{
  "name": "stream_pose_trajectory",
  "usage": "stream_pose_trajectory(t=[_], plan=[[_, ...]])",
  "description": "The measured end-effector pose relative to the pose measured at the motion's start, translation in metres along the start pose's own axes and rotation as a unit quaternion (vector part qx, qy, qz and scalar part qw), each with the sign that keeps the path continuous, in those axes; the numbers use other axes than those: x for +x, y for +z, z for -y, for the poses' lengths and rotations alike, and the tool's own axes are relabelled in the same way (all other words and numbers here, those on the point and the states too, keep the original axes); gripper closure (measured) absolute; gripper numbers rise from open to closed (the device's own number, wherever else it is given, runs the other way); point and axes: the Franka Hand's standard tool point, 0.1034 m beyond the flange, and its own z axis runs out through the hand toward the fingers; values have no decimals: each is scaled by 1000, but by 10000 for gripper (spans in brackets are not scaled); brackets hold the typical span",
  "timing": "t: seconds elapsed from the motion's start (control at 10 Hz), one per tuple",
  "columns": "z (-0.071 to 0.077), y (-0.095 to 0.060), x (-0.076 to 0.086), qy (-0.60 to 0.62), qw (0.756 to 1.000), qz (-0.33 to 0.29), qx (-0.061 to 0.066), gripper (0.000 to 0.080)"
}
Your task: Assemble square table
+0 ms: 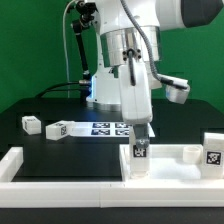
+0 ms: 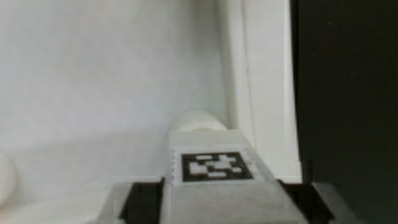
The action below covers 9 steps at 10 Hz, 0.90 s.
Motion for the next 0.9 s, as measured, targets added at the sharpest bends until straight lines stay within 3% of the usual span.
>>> stream_pose_trajectory(t=[0.1,0.2,0.3,0.4,0.5,0.9], plan=[[0,0,-1,2,1000,0,0,452],[-1,1,-1,-5,1000,0,-1,317],[-1,1,0,-33,999,-1,-1,317],[-3,1,1,-110,994,-3,-5,188],[-7,0,-1,-202,979,-11,-25,161],[-7,-1,-1,-369,929,-13,-32,151]])
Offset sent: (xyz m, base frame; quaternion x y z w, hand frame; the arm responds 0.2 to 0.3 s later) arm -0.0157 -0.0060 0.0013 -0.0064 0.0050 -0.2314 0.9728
